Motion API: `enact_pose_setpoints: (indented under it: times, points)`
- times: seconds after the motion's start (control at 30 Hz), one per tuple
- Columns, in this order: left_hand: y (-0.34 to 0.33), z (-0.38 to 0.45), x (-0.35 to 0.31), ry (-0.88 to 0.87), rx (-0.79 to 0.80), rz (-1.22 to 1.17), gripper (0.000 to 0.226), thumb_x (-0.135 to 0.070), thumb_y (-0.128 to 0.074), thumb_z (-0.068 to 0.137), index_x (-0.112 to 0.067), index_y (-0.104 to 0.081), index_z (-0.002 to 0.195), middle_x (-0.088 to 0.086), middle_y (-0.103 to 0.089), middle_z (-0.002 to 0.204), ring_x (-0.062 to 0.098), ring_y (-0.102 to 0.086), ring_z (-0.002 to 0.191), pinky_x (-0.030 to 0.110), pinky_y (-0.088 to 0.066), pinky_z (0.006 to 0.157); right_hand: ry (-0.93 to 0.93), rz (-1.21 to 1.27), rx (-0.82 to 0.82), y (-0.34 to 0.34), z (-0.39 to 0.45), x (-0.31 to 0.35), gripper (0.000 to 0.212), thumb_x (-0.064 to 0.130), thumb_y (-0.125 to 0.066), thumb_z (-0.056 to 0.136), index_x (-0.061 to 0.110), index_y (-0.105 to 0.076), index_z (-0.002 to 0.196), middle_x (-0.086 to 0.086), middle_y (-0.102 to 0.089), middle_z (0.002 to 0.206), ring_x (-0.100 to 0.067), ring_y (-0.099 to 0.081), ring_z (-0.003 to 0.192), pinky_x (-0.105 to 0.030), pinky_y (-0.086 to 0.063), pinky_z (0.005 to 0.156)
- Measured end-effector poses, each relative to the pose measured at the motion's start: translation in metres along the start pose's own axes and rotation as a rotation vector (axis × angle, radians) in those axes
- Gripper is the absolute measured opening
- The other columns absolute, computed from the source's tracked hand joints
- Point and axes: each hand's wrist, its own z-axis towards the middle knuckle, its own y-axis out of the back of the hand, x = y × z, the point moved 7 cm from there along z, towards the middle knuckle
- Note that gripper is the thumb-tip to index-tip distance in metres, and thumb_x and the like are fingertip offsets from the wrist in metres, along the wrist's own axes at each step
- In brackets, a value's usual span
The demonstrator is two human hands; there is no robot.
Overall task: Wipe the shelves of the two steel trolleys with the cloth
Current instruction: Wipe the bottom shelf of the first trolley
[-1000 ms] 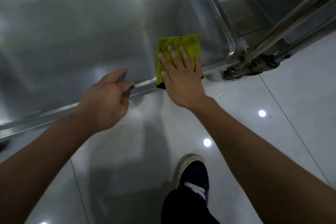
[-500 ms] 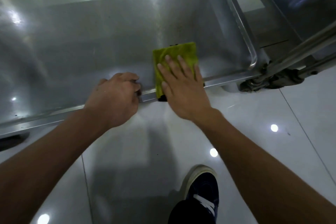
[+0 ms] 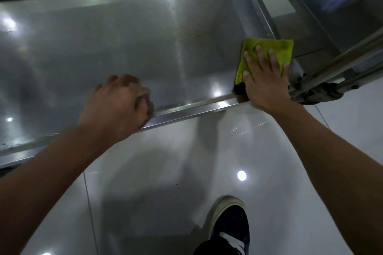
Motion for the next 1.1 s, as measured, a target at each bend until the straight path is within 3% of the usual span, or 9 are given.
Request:
enact_pose_setpoints:
  times: [0.17,0.3,0.37,0.43,0.5,0.67,0.77,0.87,1.1]
  points:
    - [-0.003,0.001,0.024,0.068,0.092,0.093,0.046,-0.046,-0.035,0.077,-0.029,-0.070,0.102,-0.005,-0.062,0.129,0.032,-0.057,0.119,0.043,-0.042,0.090,0.044,0.019,0.029,-0.006,0.015,0.050,0.057,0.042,-0.025,0.105,0.036,-0.008,0.160,0.006,0.004,0.169,-0.024,0.007,0.155,-0.062,0.002,0.121]
    - [-0.013,-0.004,0.030,0.054,0.155,0.096,0.032,-0.043,-0.046,0.092,-0.028,-0.059,0.118,-0.006,-0.048,0.143,0.025,-0.044,0.135,0.044,-0.039,0.095,0.222,0.008,0.008,-0.008,0.019,0.132,0.058,0.043,-0.027,0.104,0.036,-0.011,0.159,0.006,0.002,0.169,-0.025,0.005,0.155,-0.062,0.002,0.120]
    - [-0.011,-0.009,0.036,0.066,0.101,0.052,0.025,-0.038,-0.053,0.090,-0.027,-0.061,0.111,-0.007,-0.053,0.135,0.024,-0.049,0.129,0.042,-0.037,0.090,0.320,0.023,0.019,-0.011,0.020,0.177,0.059,0.043,-0.028,0.103,0.037,-0.013,0.159,0.007,0.001,0.169,-0.025,0.005,0.155,-0.063,0.003,0.120]
    - [-0.001,-0.020,0.050,0.131,-0.013,0.002,0.019,-0.035,-0.055,0.086,-0.026,-0.067,0.097,-0.006,-0.061,0.117,0.027,-0.059,0.110,0.039,-0.034,0.082,0.400,0.037,0.041,-0.015,0.021,0.221,0.058,0.045,-0.027,0.102,0.038,-0.015,0.158,0.007,0.001,0.169,-0.024,0.006,0.155,-0.063,0.007,0.119]
    - [0.005,-0.035,0.066,0.191,-0.065,-0.018,0.023,-0.034,-0.052,0.085,-0.026,-0.072,0.092,-0.004,-0.066,0.111,0.030,-0.063,0.100,0.040,-0.036,0.084,0.479,0.057,0.053,-0.019,0.018,0.265,0.058,0.045,-0.027,0.101,0.039,-0.017,0.158,0.008,0.000,0.169,-0.024,0.006,0.155,-0.061,0.010,0.119]
    - [0.003,-0.055,0.080,0.124,-0.024,0.071,0.027,-0.029,-0.045,0.086,-0.024,-0.071,0.093,-0.007,-0.067,0.110,0.024,-0.065,0.099,0.041,-0.045,0.084,0.669,0.074,0.072,-0.027,-0.004,0.352,0.055,0.045,-0.030,0.101,0.041,-0.023,0.156,0.010,-0.005,0.168,-0.021,0.003,0.155,-0.060,0.010,0.119]
    - [0.009,-0.048,0.083,0.151,-0.026,0.097,0.040,-0.036,-0.038,0.081,-0.025,-0.074,0.095,-0.006,-0.068,0.110,0.025,-0.065,0.095,0.039,-0.044,0.084,0.689,0.096,0.062,-0.026,0.000,0.353,0.054,0.045,-0.030,0.102,0.041,-0.024,0.155,0.012,-0.006,0.168,-0.019,0.002,0.155,-0.057,0.009,0.120]
    - [0.008,-0.034,0.079,0.202,-0.009,0.128,0.033,-0.036,-0.043,0.086,-0.023,-0.072,0.093,-0.002,-0.067,0.107,0.029,-0.062,0.096,0.038,-0.039,0.085,0.673,0.130,0.048,-0.024,0.010,0.333,0.054,0.046,-0.030,0.102,0.042,-0.024,0.155,0.013,-0.006,0.168,-0.017,0.003,0.155,-0.055,0.008,0.121]
    - [-0.001,0.011,0.024,0.078,0.008,0.172,0.023,-0.040,-0.050,0.091,-0.026,-0.067,0.099,-0.005,-0.060,0.110,0.027,-0.056,0.104,0.037,-0.032,0.078,0.429,0.163,0.043,-0.015,0.054,0.223,0.054,0.047,-0.027,0.101,0.046,-0.021,0.155,0.017,-0.001,0.167,-0.014,0.007,0.154,-0.051,0.013,0.120]
